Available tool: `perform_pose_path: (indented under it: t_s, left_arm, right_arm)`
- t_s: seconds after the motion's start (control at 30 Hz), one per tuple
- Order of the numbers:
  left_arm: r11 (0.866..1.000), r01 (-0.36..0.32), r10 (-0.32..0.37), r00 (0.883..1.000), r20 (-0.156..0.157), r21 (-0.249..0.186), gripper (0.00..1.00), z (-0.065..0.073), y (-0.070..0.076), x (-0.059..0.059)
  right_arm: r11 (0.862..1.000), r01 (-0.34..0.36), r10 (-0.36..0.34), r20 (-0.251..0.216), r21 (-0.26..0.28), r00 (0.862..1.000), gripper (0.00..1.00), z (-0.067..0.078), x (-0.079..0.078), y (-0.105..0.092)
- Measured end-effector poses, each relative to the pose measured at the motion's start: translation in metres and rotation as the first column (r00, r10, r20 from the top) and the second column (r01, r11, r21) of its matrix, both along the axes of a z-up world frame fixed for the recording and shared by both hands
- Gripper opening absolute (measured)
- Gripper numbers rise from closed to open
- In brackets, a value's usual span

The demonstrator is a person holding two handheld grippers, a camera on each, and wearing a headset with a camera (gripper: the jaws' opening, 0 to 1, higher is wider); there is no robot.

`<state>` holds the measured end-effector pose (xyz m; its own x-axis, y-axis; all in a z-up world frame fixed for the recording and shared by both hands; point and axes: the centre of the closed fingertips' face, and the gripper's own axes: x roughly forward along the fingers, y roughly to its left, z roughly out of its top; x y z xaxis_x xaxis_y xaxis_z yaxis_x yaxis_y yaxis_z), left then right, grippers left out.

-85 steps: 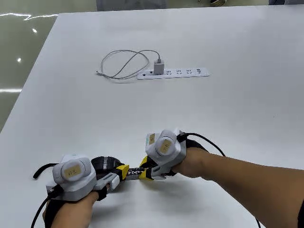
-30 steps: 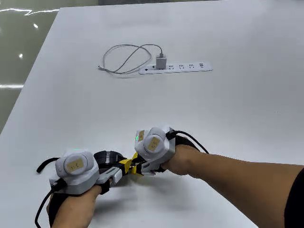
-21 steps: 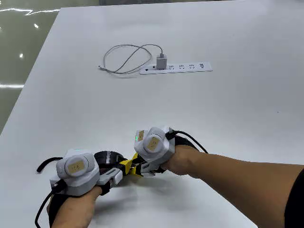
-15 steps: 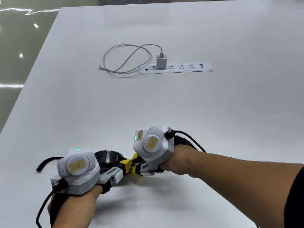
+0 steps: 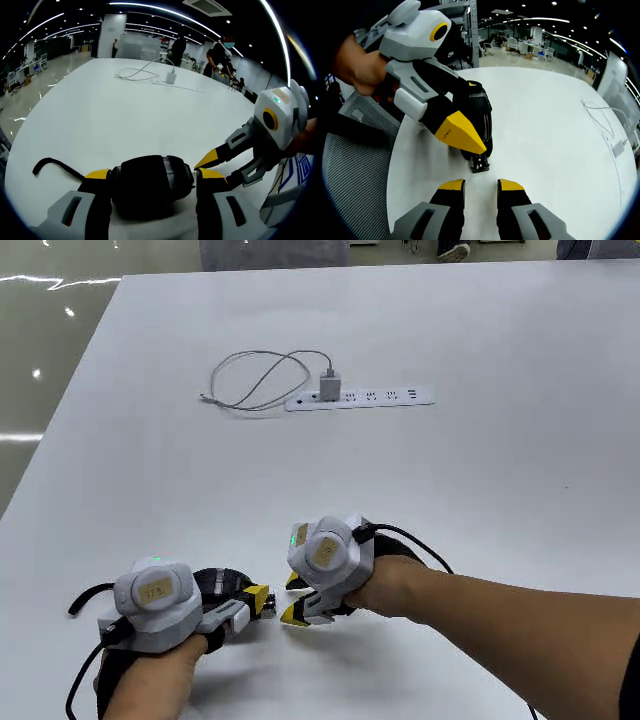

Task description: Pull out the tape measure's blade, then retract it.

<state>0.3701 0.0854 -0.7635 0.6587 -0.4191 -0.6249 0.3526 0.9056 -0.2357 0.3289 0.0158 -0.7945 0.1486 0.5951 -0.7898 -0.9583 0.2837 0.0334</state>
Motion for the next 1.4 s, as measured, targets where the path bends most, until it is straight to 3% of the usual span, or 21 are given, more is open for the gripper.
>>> perform_pose_path:
  t_s: [0.03, 0.1, 0.23, 0.4, 0.5, 0.57, 0.7, 0.73, 0.77, 0.83, 0.97, 1.03, 1.07, 1.1, 1.2, 1.3, 1.4]
  left_arm:
    - [0.999, 0.045, -0.045, 0.998, 0.035, 0.001, 0.69, 0.008, -0.004, 0.001]
    - [0.995, 0.096, -0.096, 0.994, 0.052, 0.011, 0.74, 0.014, -0.007, -0.001]
    - [0.987, 0.161, -0.162, 0.984, 0.073, 0.014, 0.86, 0.023, -0.010, -0.004]
    - [0.977, 0.213, -0.213, 0.975, 0.063, 0.002, 0.99, 0.024, -0.009, -0.009]
    - [0.969, 0.248, -0.248, 0.968, 0.037, -0.001, 0.99, 0.025, -0.007, -0.014]
    - [0.961, 0.277, -0.277, 0.959, 0.064, 0.001, 0.99, 0.030, -0.005, -0.014]
    - [0.946, 0.324, -0.324, 0.944, 0.068, 0.003, 0.99, 0.029, 0.004, -0.017]
    - [0.938, 0.346, -0.346, 0.936, 0.071, 0.009, 0.99, 0.030, 0.005, -0.019]
    - [0.925, 0.381, -0.380, 0.918, 0.110, 0.015, 0.99, 0.035, 0.005, -0.019]
    - [0.918, 0.394, -0.397, 0.913, 0.095, 0.044, 0.99, 0.034, 0.010, -0.024]
    - [0.918, 0.397, -0.397, 0.913, 0.090, 0.019, 0.99, 0.036, 0.021, -0.026]
    - [0.918, 0.397, -0.389, 0.902, 0.187, -0.007, 0.99, 0.052, 0.019, -0.021]
    - [0.913, 0.407, -0.398, 0.898, 0.189, -0.012, 0.99, 0.055, 0.020, -0.024]
    - [0.914, 0.405, -0.399, 0.902, 0.169, -0.005, 0.99, 0.054, 0.024, -0.026]
    - [0.912, 0.411, -0.402, 0.899, 0.174, -0.019, 0.99, 0.056, 0.028, -0.027]
    - [0.909, 0.416, -0.412, 0.898, 0.157, 0.007, 0.99, 0.051, 0.036, -0.028]
    - [0.898, 0.440, -0.438, 0.885, 0.157, 0.024, 0.99, 0.049, 0.041, -0.031]
  right_arm:
    - [1.000, 0.007, -0.007, 0.011, 0.002, 1.000, 0.22, 0.003, 0.000, -0.002]
    - [1.000, 0.024, -0.024, 0.006, 0.021, 1.000, 0.24, 0.008, -0.002, -0.005]
    - [0.997, 0.065, -0.065, 0.010, 0.029, 0.998, 0.27, 0.014, -0.002, -0.014]
    - [0.994, 0.101, -0.102, 0.023, 0.046, 0.995, 0.30, 0.023, -0.003, -0.024]
    - [0.996, 0.083, -0.085, 0.058, 0.033, 0.995, 0.31, 0.026, -0.007, -0.031]
    - [0.994, 0.100, -0.103, 0.055, 0.042, 0.993, 0.32, 0.029, -0.011, -0.038]
    - [0.989, 0.131, -0.135, 0.062, 0.063, 0.989, 0.35, 0.036, -0.017, -0.052]
    - [0.989, 0.133, -0.137, 0.067, 0.062, 0.988, 0.36, 0.037, -0.018, -0.056]
    - [0.989, 0.138, -0.142, 0.072, 0.059, 0.987, 0.36, 0.037, -0.020, -0.062]
    - [0.987, 0.149, -0.153, 0.077, 0.062, 0.985, 0.37, 0.040, -0.022, -0.070]
    - [0.982, 0.179, -0.184, 0.078, 0.066, 0.980, 0.40, 0.041, -0.026, -0.091]
    - [0.978, 0.198, -0.204, 0.079, 0.071, 0.976, 0.41, 0.044, -0.028, -0.101]
    - [0.975, 0.210, -0.215, 0.078, 0.072, 0.973, 0.42, 0.044, -0.028, -0.106]
    - [0.973, 0.221, -0.226, 0.075, 0.074, 0.971, 0.42, 0.045, -0.028, -0.112]
    - [0.964, 0.250, -0.257, 0.079, 0.092, 0.963, 0.45, 0.050, -0.029, -0.124]
    - [0.956, 0.274, -0.283, 0.081, 0.104, 0.956, 0.48, 0.054, -0.033, -0.135]
    - [0.953, 0.286, -0.295, 0.082, 0.104, 0.952, 0.50, 0.055, -0.038, -0.148]
